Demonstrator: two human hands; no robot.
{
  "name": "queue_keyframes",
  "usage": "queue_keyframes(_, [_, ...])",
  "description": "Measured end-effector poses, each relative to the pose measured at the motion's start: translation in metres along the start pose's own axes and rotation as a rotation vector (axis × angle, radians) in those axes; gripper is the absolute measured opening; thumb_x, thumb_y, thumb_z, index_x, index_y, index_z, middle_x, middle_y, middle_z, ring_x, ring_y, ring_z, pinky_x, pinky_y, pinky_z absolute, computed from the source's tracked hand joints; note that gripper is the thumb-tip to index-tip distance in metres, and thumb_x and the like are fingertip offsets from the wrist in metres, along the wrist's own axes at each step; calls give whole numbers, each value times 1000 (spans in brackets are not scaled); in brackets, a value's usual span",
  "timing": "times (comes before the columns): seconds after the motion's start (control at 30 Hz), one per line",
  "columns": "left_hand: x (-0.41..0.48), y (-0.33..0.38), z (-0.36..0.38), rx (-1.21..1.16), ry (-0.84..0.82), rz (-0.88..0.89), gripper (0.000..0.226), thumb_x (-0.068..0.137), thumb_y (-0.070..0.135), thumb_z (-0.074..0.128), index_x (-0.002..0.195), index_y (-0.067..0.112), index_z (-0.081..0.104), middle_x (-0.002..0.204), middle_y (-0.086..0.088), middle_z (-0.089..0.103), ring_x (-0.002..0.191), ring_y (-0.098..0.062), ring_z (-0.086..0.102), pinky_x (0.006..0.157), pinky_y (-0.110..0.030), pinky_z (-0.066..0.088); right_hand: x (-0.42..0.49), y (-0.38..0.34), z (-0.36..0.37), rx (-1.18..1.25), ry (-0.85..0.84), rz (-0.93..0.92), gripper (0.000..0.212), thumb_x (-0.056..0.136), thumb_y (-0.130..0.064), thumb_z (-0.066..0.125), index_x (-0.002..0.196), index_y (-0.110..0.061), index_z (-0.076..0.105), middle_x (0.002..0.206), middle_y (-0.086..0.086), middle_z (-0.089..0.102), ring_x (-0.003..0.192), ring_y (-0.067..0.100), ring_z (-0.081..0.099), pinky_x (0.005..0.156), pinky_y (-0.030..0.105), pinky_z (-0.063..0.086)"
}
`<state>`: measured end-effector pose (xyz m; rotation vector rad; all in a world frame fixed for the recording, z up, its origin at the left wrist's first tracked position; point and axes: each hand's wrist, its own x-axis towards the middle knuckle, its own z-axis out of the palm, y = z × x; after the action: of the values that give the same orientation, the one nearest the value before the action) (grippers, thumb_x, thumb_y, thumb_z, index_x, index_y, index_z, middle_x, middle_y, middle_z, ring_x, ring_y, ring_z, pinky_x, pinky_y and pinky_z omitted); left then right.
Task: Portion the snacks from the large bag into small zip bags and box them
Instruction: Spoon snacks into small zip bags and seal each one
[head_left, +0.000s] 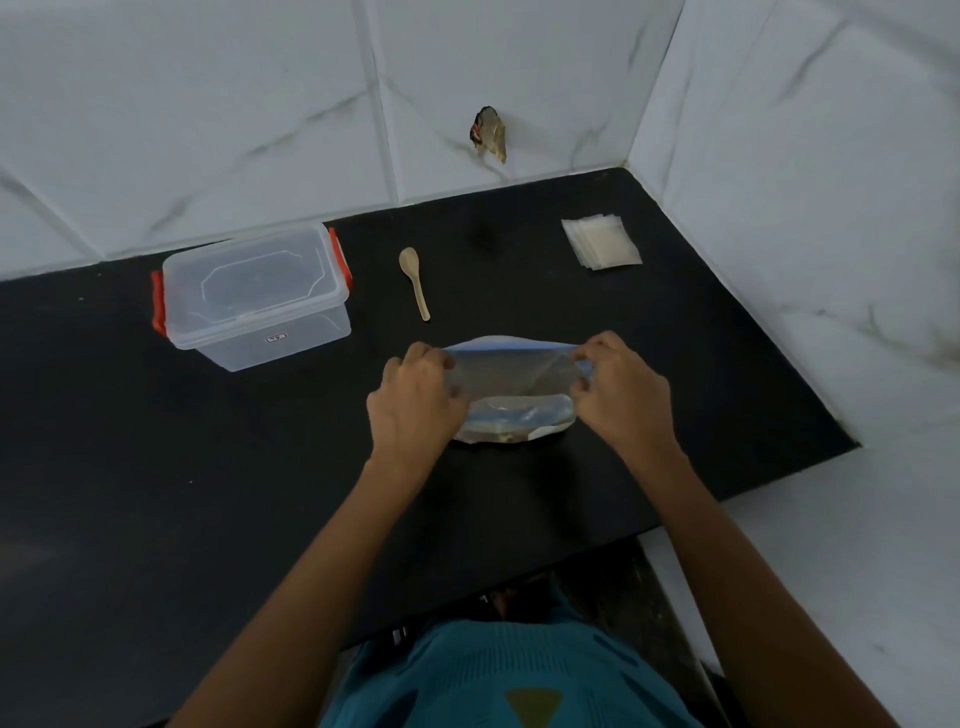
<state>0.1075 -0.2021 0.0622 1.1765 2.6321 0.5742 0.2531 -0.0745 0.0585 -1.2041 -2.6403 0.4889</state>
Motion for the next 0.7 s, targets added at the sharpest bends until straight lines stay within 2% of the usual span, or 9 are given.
queue_keyframes(0.17, [3,-3,1,-8,-51,-42,48,85,10,64,128,18,46,133,-2,37,115,-22,42,85,-36,47,-2,0,2,6,-8,49,36,86,-15,60,122,-18,53,124,2,39,103,16,51,71,25,40])
queue_keyframes(0.3, [12,-8,-12,-107,-92,-40,52,80,14,70,127,18,49,134,-6,25,118,-22,40,96,-33,42,0,7,-10,103,-5,37,34,88,-18,59,121,-23,52,121,3,37,92,17,54,76,35,52])
queue_keyframes(0.4, [16,-2,-15,-149,-73,-24,46,81,13,68,124,16,50,134,-8,25,120,-22,39,99,-32,40,6,8,-18,196,-2,58,30,87,-12,58,115,-23,56,111,-3,39,87,11,51,72,29,48])
queue_keyframes(0.5, [17,-3,-7,-187,-66,-3,34,83,8,64,115,14,54,131,-7,34,119,-22,43,95,-31,43,8,10,-14,269,18,100,23,86,-8,59,106,-18,58,109,-3,45,86,7,51,70,25,47])
queue_keyframes(0.6, [17,-9,1,-217,-88,-6,20,83,6,64,99,14,54,126,-7,40,113,-19,45,88,-23,39,7,14,-5,291,-5,138,13,87,-12,59,96,-19,53,102,-3,51,82,7,54,69,24,46])
queue_keyframes(0.7, [20,-15,2,-239,-113,-27,19,82,7,64,85,15,48,119,-9,47,100,-15,48,81,-19,39,9,19,-6,258,-32,206,23,86,-21,62,100,-19,44,86,-6,49,74,7,52,66,25,41])
